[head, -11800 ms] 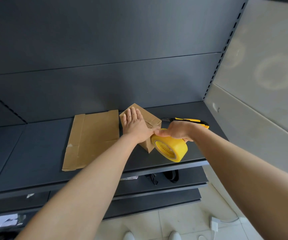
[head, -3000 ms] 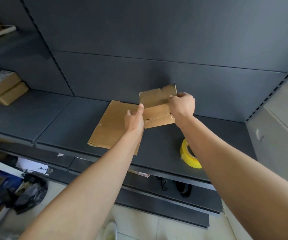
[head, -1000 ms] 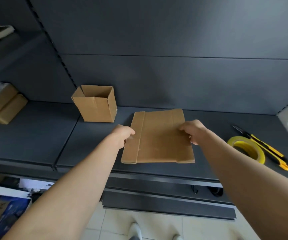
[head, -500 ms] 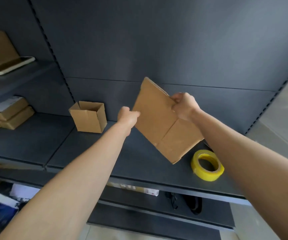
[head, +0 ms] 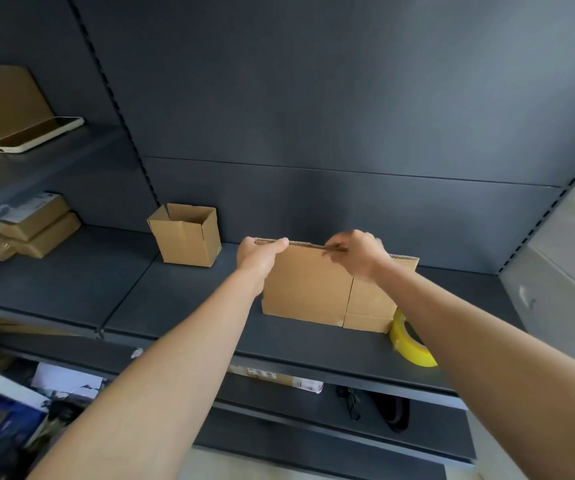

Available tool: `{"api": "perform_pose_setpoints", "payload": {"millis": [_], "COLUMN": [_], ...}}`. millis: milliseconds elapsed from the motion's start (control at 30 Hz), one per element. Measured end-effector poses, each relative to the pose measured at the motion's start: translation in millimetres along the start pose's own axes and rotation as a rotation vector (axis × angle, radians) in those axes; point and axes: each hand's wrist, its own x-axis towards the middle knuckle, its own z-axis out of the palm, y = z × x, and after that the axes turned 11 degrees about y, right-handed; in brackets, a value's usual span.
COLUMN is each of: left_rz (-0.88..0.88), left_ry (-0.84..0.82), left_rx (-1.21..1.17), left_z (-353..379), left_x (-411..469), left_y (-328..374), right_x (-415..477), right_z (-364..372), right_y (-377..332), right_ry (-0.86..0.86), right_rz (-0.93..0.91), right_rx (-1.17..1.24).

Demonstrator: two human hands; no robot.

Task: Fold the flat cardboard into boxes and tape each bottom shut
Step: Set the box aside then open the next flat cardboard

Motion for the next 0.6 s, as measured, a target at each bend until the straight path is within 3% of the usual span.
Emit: {"api": "perform_pose_setpoints", "payload": {"millis": [133,200,367,467,600], "left_rz": [-0.022,-0.029,-0.064,-0.098,-0.115], "left_ry": [-0.022,-0.021,-0.060,-0.101,-0.147], "left_rx": [-0.056,-0.077,-0.086,-0.038,0.011], "left_z": [2,5,8,3,-6], "left_x": [6,8,8,6,8], "left_y": [3,4,8,15,18], "right_x": [4,3,-3,-2,-1], "right_z": [-14,-19,-17,-17,-7], "right_y": [13,25,33,27,22], "right_ry": [0.266,0.289,0.267,0.331,0.267], "right_rz": [0.269,0.498,0.912,0.991,0.904], "right_rx": [-0.182,-0.199,0.251,0.624,0.666]}}
